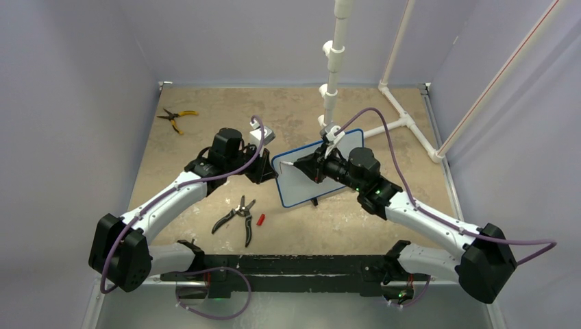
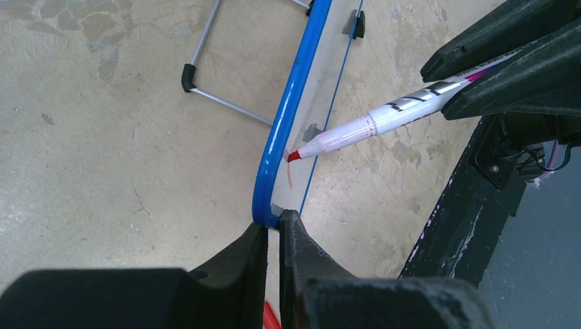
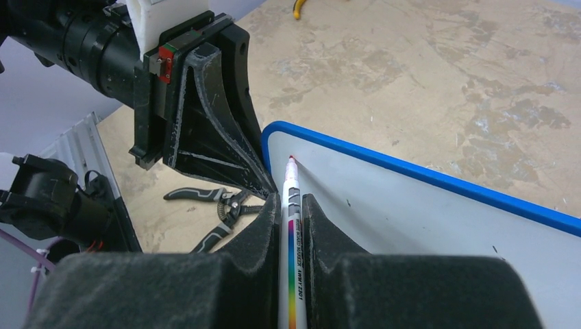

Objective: Write a sentence on the whiteboard

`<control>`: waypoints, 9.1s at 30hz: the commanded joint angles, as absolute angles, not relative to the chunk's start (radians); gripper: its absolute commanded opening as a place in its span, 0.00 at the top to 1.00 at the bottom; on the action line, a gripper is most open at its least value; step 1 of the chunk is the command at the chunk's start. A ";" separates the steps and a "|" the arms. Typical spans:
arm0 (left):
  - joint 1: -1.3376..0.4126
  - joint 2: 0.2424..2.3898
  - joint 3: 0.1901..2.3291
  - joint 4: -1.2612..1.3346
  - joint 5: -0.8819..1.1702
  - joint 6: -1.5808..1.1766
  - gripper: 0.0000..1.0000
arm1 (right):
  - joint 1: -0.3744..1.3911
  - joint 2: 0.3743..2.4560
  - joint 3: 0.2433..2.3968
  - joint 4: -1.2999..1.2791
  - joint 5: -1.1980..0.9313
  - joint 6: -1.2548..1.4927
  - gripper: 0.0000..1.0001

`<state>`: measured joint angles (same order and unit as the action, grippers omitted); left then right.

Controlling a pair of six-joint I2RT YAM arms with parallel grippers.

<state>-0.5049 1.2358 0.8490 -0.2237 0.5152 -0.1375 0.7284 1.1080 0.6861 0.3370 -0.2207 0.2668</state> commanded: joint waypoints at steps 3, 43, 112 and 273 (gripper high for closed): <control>-0.502 1.223 0.877 -0.183 0.518 -0.108 1.00 | 0.735 1.108 0.716 0.343 -0.166 0.251 1.00; -0.502 1.216 0.875 -0.183 0.520 -0.105 1.00 | 0.734 1.029 0.664 0.305 -0.081 0.297 1.00; -0.502 1.212 0.873 -0.183 0.520 -0.105 1.00 | 0.735 0.959 0.618 0.240 0.033 0.318 1.00; -0.502 1.209 0.872 -0.183 0.527 -0.101 1.00 | 0.734 0.891 0.594 0.236 0.167 0.375 1.00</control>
<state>-0.5049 1.2339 0.8490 -0.2211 0.5198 -0.1360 0.7383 0.9001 0.5323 0.1921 0.0914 0.3824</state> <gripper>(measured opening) 0.074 0.118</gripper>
